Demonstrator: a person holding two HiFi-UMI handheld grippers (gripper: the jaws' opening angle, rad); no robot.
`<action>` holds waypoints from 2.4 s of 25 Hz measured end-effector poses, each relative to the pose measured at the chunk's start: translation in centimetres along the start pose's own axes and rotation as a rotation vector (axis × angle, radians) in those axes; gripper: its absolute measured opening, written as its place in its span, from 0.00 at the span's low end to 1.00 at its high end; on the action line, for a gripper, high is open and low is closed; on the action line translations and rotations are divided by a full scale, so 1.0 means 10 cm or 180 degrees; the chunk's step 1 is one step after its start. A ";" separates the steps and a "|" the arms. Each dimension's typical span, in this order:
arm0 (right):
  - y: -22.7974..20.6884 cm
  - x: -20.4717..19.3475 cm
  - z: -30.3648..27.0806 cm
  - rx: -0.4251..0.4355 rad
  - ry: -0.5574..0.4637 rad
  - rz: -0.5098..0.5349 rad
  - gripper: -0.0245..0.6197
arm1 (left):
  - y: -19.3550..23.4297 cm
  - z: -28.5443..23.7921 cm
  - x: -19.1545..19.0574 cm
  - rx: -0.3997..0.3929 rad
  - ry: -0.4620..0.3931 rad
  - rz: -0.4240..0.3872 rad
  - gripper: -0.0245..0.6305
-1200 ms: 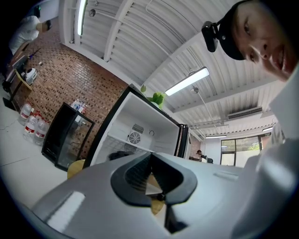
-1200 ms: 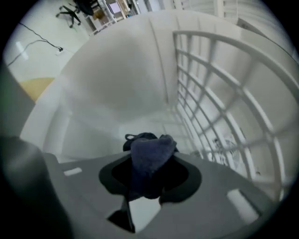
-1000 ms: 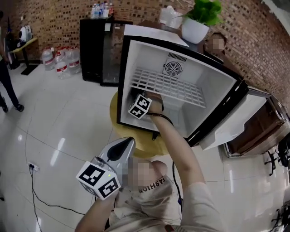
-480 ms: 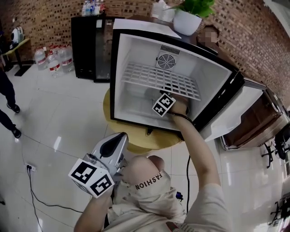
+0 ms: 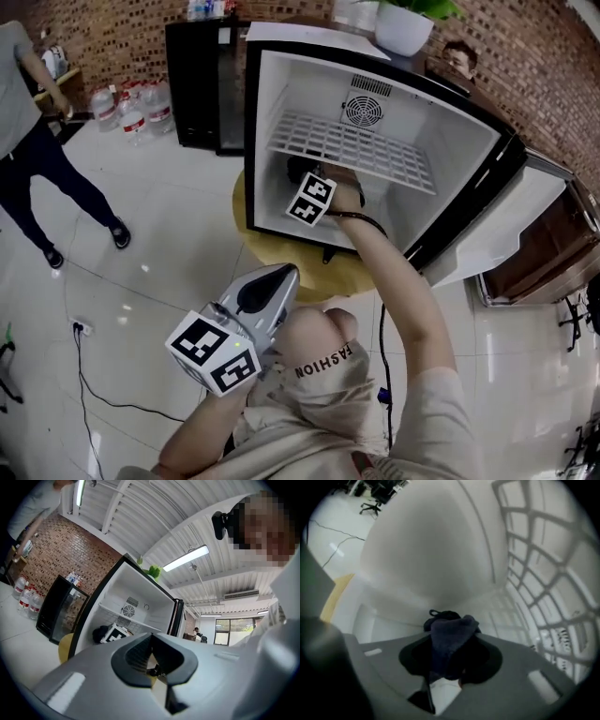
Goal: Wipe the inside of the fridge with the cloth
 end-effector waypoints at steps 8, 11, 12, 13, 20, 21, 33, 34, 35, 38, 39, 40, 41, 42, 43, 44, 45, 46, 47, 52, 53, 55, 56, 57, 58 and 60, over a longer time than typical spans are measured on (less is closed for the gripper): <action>0.17 -0.40 -0.44 0.0172 0.0611 0.0165 0.23 | -0.02 -0.02 -0.07 0.0017 0.0006 -0.0017 0.04; 0.00 -0.89 -0.20 0.0081 0.1093 0.0003 0.23 | 0.01 -0.03 -0.03 -0.0010 0.0021 -0.0050 0.04; -0.04 -1.06 -0.15 0.0082 0.1212 -0.0010 0.23 | 0.01 -0.02 -0.02 -0.0025 0.0025 -0.0042 0.04; -0.05 -1.24 -0.10 0.0107 0.1312 -0.0004 0.23 | 0.00 -0.01 -0.02 -0.0040 0.0031 -0.0027 0.04; -0.13 -2.00 0.13 0.0069 0.1903 -0.0135 0.23 | -0.14 -0.08 -0.09 -0.0157 0.0074 -0.0032 0.04; -0.14 -1.94 0.14 0.0046 0.1861 -0.0112 0.23 | -0.15 -0.08 -0.08 -0.0160 0.0074 -0.0049 0.04; -0.23 -0.11 0.08 -0.0559 -0.0393 -0.0541 0.23 | 0.01 0.10 0.05 0.0045 -0.0023 -0.0062 0.04; -0.22 0.00 0.04 -0.0575 -0.0455 -0.0515 0.23 | 0.02 0.10 0.07 0.0048 -0.0034 -0.0069 0.04; -0.23 0.10 0.00 -0.0588 -0.0502 -0.0513 0.23 | 0.02 0.10 0.09 0.0044 -0.0044 -0.0079 0.04; -0.29 0.29 -0.13 -0.0609 -0.0536 -0.0676 0.23 | 0.02 0.11 0.12 0.0017 -0.0050 -0.0087 0.04; -0.29 0.30 -0.17 -0.0612 -0.0512 -0.0740 0.23 | 0.01 0.12 0.11 0.0010 -0.0053 -0.0072 0.04; -0.30 0.31 -0.21 -0.0616 -0.0485 -0.0788 0.23 | 0.00 0.13 0.11 0.0003 -0.0062 -0.0059 0.04; -0.31 0.31 -0.24 -0.0618 -0.0469 -0.0819 0.23 | 0.00 0.13 0.12 -0.0006 -0.0077 -0.0053 0.04; -0.33 0.33 -0.24 -0.0610 -0.0475 -0.0838 0.23 | -0.01 0.13 0.13 -0.0014 -0.0092 -0.0055 0.04; -0.34 0.36 -0.23 -0.0591 -0.0506 -0.0850 0.23 | -0.01 0.13 0.15 -0.0021 -0.0104 -0.0059 0.04; -0.34 0.39 -0.19 -0.0563 -0.0564 -0.0860 0.23 | 0.00 0.13 0.16 -0.0025 -0.0111 -0.0063 0.04; -0.32 0.43 -0.12 -0.0532 -0.0643 -0.0875 0.22 | 0.00 0.13 0.17 -0.0028 -0.0115 -0.0064 0.04; -0.28 0.46 -0.03 -0.0504 -0.0740 -0.0893 0.22 | 0.00 0.14 0.18 -0.0029 -0.0118 -0.0062 0.04; -0.24 0.49 0.09 -0.0482 -0.0852 -0.0905 0.22 | 0.01 0.15 0.18 -0.0030 -0.0125 -0.0056 0.04; 0.16 0.72 0.96 -0.0391 -0.1574 -0.0562 0.22 | 0.03 0.18 0.22 -0.0005 -0.0155 -0.0051 0.04; 0.26 0.77 1.13 -0.0358 -0.1712 -0.0400 0.22 | 0.03 0.18 0.22 0.0000 -0.0151 -0.0053 0.04; 0.40 0.78 1.32 -0.0305 -0.1898 -0.0121 0.22 | 0.04 0.17 0.21 0.0008 -0.0135 -0.0051 0.04; 0.42 0.73 1.31 -0.0303 -0.1910 -0.0075 0.22 | 0.03 0.17 0.20 0.0010 -0.0127 -0.0049 0.04; 0.40 0.64 1.24 -0.0322 -0.1854 -0.0107 0.22 | 0.03 0.16 0.20 0.0011 -0.0122 -0.0050 0.04; 0.34 0.55 1.13 -0.0359 -0.1737 -0.0193 0.22 | 0.02 0.15 0.19 0.0010 -0.0119 -0.0055 0.04; 0.16 0.37 0.85 -0.0487 -0.1365 -0.0330 0.22 | 0.00 0.15 0.20 0.0012 -0.0128 -0.0074 0.04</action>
Point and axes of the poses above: the fingertips, and each gripper's own axes: z backward along the fingers, y to its left, x out of its top, the point moved 6 cm from there along z, backward along the fingers, and after that the axes turned 3 degrees about -y, right-handed, at the moved point
